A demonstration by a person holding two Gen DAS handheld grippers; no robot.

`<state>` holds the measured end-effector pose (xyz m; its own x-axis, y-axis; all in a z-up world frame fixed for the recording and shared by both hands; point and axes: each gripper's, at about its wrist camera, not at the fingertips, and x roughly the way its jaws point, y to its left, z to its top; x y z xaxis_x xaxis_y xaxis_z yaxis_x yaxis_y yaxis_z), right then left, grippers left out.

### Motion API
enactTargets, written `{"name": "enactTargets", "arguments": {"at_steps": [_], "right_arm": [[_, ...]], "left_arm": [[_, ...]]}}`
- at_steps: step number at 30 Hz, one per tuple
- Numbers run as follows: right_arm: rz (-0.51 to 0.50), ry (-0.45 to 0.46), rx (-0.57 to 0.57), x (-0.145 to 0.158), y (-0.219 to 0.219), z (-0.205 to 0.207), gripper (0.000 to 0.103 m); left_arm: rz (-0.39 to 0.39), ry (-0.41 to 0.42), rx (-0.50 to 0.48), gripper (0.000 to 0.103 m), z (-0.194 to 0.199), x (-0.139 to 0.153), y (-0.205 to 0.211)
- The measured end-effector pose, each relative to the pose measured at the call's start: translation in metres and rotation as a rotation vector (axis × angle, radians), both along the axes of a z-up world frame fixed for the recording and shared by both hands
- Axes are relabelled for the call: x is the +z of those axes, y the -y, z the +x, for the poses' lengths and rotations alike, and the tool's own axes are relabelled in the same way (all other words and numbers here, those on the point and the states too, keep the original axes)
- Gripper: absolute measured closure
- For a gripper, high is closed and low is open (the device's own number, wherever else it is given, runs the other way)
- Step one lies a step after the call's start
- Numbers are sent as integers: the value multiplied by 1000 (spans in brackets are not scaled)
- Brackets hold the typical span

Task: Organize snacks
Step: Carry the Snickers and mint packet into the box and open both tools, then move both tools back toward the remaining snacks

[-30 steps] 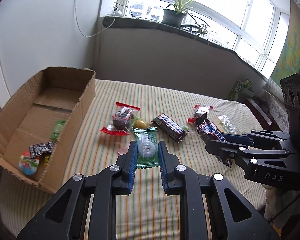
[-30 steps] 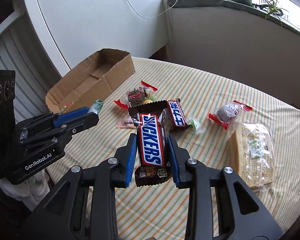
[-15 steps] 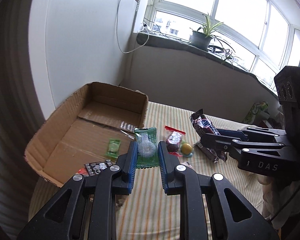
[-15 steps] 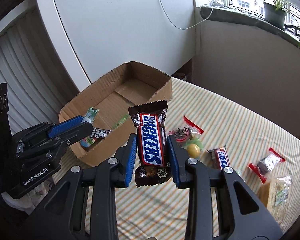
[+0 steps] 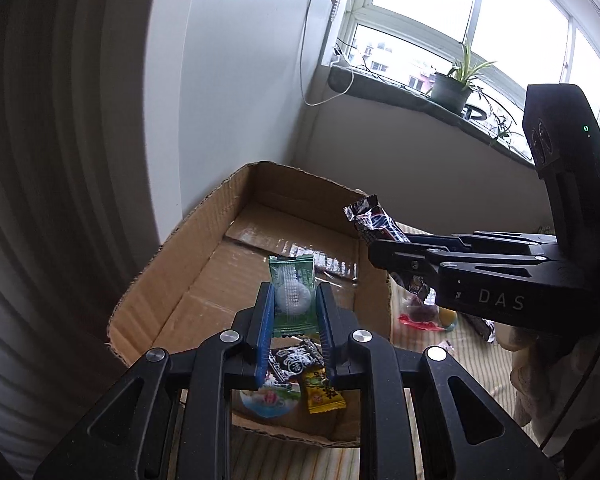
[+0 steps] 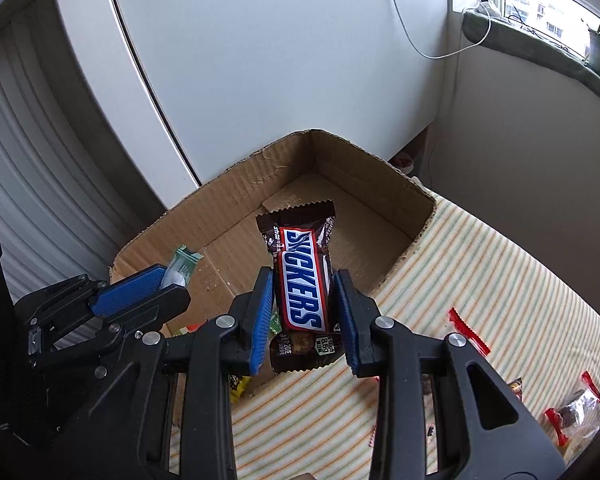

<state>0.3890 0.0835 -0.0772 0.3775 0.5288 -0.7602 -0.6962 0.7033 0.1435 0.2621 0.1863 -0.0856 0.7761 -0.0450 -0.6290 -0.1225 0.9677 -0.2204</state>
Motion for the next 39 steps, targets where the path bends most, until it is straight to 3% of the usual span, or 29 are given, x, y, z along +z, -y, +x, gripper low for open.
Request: {"name": "enactTargets", "arguments": {"at_steps": [6, 9, 17, 30, 39], "right_arm": [[-19, -14, 0, -12, -12, 7, 70], [-12, -9, -12, -12, -13, 8, 60], [17, 5, -25, 2, 10, -5, 59], [53, 39, -127, 28, 104, -33, 59], [53, 5, -224, 16, 179, -34, 55]], "left_arm": [[-7, -22, 19, 82, 5, -9, -11], [-9, -26, 38, 76, 4, -10, -13], [-19, -18, 43, 76, -7, -2, -8], [-20, 15, -32, 76, -19, 22, 41], [-26, -18, -132, 75, -13, 15, 87]]}}
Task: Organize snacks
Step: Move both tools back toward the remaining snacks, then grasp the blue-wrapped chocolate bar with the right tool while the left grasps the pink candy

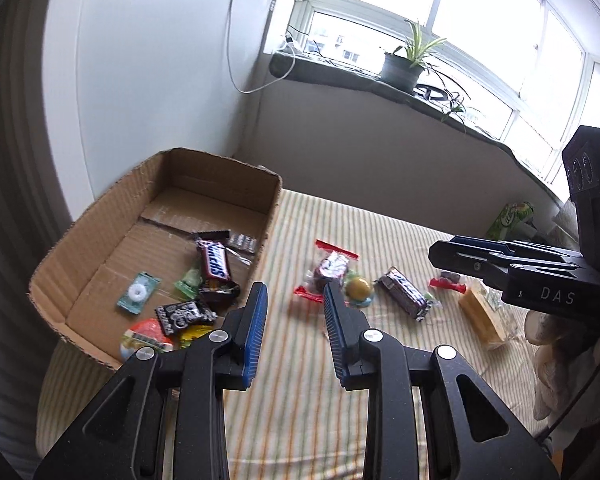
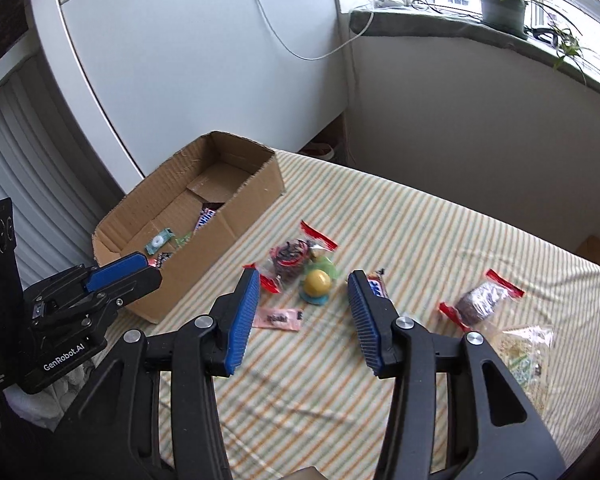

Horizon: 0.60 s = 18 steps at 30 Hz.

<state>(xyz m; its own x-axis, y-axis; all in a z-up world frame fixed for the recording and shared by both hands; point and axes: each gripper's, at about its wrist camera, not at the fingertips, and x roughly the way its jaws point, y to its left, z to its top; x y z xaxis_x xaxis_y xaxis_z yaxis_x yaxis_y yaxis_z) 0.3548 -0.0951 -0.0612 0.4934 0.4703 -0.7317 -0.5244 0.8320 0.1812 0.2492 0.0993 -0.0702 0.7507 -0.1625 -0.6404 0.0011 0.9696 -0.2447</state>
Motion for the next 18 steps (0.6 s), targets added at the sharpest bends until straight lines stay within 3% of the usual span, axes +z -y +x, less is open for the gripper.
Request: {"name": "enactTargets", "arguments": {"at_steps": [1, 4, 9, 18], "right_arm": [[1, -11, -11, -4, 8, 2, 55], [16, -49, -40, -16, 30, 8, 55], [37, -100, -57, -34, 50, 18, 55], [44, -139, -18, -57, 43, 31, 55]], "left_arm": [[-3, -8, -15, 75, 2, -3, 5], [-12, -43, -76, 58, 10, -13, 22], [-17, -100, -128, 57, 27, -33, 43], [0, -187, -165, 57, 60, -65, 57]]}}
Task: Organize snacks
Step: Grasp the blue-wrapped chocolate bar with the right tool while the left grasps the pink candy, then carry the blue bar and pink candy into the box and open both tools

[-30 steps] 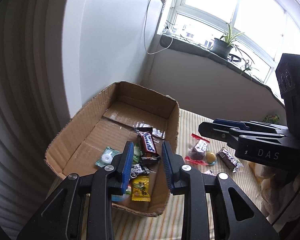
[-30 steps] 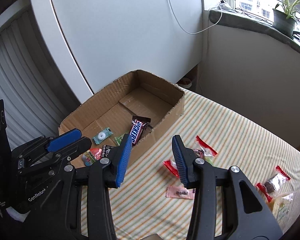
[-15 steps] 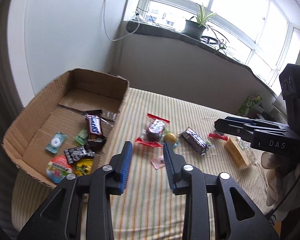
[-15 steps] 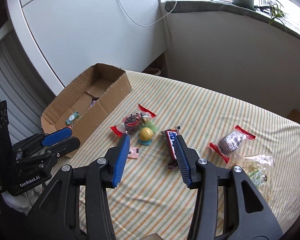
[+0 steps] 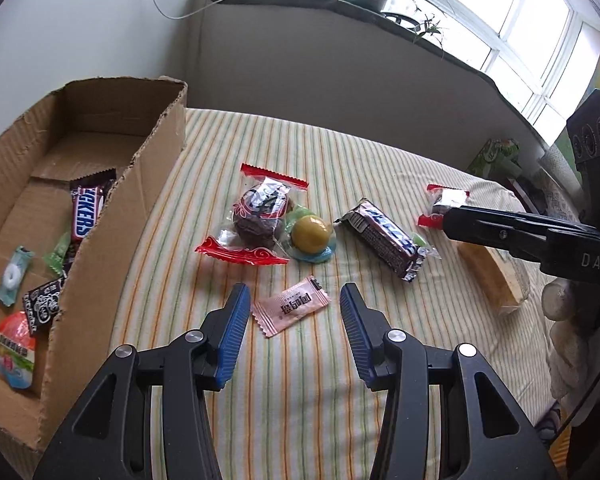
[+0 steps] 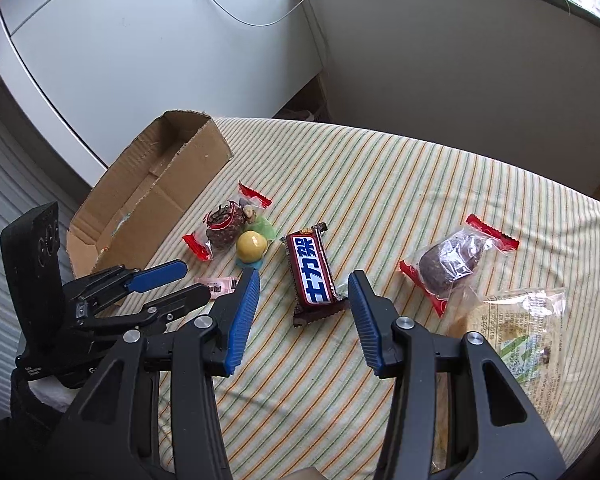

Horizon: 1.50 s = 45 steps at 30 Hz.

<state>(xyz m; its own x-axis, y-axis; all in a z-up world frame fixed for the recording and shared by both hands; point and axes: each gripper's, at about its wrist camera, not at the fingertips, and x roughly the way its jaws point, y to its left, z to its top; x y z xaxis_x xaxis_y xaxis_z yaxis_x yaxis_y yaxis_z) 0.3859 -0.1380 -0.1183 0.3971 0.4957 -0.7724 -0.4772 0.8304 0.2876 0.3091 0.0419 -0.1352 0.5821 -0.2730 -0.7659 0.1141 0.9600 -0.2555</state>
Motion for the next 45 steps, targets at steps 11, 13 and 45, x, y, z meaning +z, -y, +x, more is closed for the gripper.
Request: {"name": "enactTargets", "arguments": {"at_steps": [11, 13, 45], "right_arm": [[-30, -22, 25, -17, -17, 15, 55], [-38, -22, 29, -19, -20, 16, 55], [-63, -41, 20, -31, -24, 16, 73]], "left_arm": [[47, -36, -69, 65, 5, -12, 17], [69, -33, -82, 66, -1, -13, 23], [63, -2, -39, 86, -15, -11, 14]]}}
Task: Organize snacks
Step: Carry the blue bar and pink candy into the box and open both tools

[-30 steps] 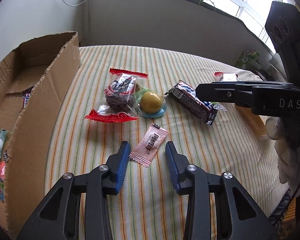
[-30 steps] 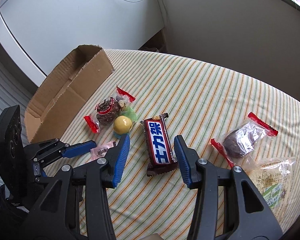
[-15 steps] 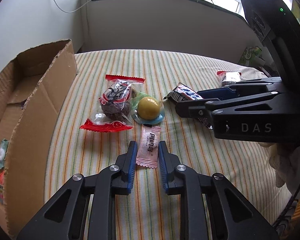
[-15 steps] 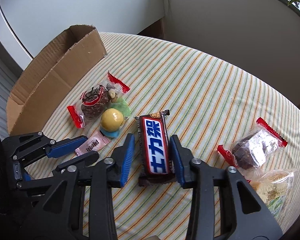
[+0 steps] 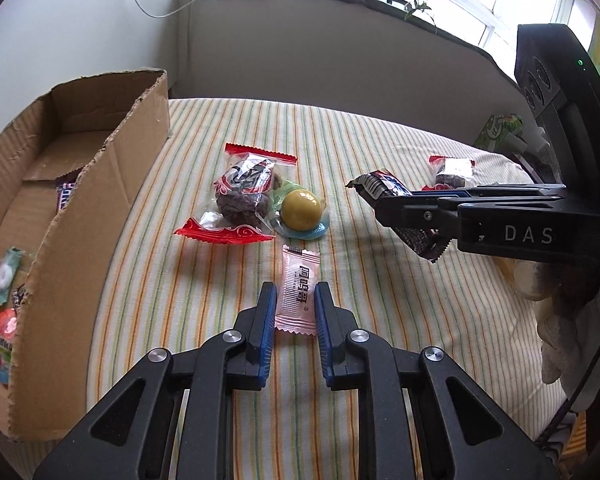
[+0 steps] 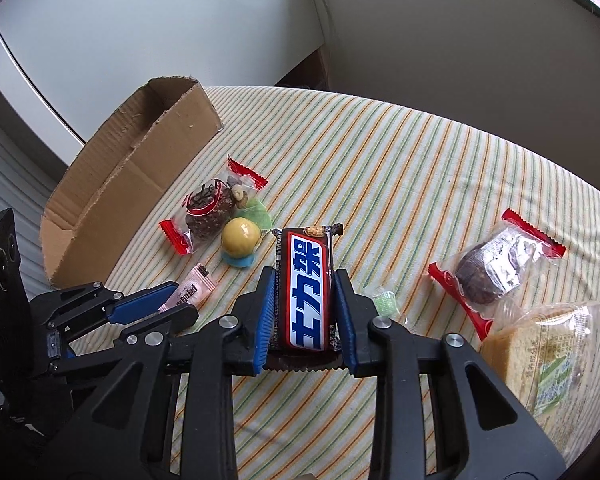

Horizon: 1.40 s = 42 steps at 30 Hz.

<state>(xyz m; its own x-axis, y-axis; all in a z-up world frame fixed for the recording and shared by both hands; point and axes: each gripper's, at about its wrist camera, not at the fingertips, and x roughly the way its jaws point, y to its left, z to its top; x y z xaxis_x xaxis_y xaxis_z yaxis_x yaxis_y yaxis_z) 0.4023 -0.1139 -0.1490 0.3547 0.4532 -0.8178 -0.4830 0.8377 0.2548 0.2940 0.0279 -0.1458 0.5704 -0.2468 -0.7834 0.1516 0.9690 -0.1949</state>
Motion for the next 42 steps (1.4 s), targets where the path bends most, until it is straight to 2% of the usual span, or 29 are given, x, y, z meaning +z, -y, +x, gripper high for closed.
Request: {"name": "enactTargets", "arguments": {"at_steps": [11, 20, 34, 42], "right_arm": [[29, 74, 3, 39, 4, -31, 73], [52, 134, 55, 74, -30, -42, 73], [62, 155, 141, 83, -107, -36, 73], [51, 157, 180, 82, -153, -22, 73]], "left_arm": [[-42, 70, 29, 86, -23, 33, -17], [-59, 151, 88, 86, -36, 60, -46], [-39, 209, 197, 86, -45, 76, -111], [-35, 222, 252, 86, -45, 73, -145]]}}
